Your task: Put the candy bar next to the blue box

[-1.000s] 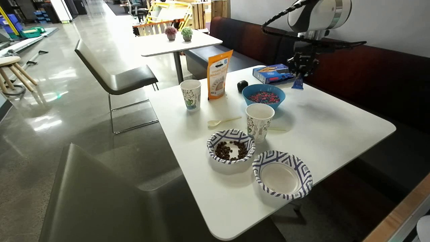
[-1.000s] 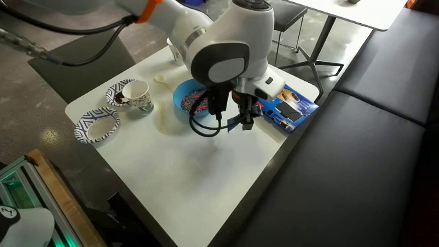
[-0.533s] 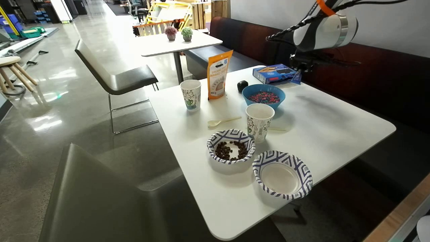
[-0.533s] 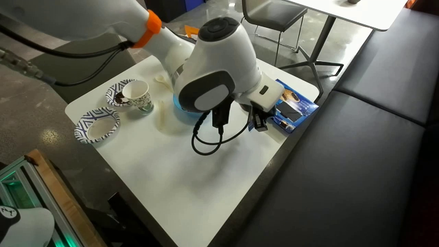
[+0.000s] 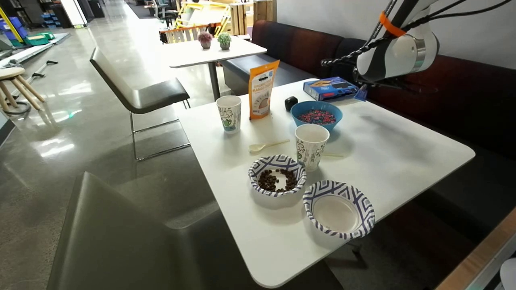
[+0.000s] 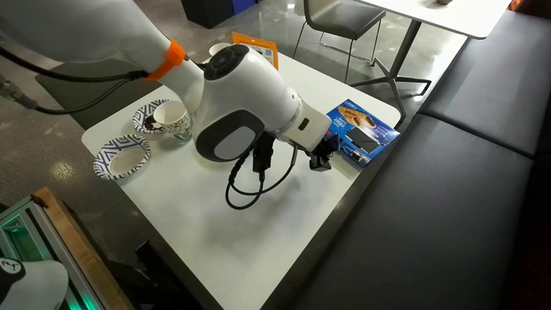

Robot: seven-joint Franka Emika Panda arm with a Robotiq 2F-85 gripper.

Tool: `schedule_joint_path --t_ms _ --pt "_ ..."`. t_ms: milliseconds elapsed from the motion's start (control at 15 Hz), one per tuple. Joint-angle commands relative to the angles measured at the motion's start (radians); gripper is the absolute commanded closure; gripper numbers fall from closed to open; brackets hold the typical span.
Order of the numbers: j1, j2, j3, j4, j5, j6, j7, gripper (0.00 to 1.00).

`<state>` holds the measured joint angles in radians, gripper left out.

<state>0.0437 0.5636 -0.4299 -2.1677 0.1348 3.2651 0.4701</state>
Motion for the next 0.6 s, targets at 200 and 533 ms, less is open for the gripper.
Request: schedule_joint_path --t_ms 200,533 --pt "0.185 -0.022 -0.129 -0.127 0.046 0.147 0.019 0.98" --pt "0.336 0.0 -0.239 -0.171 0.123 0.2 0.017 0.98"
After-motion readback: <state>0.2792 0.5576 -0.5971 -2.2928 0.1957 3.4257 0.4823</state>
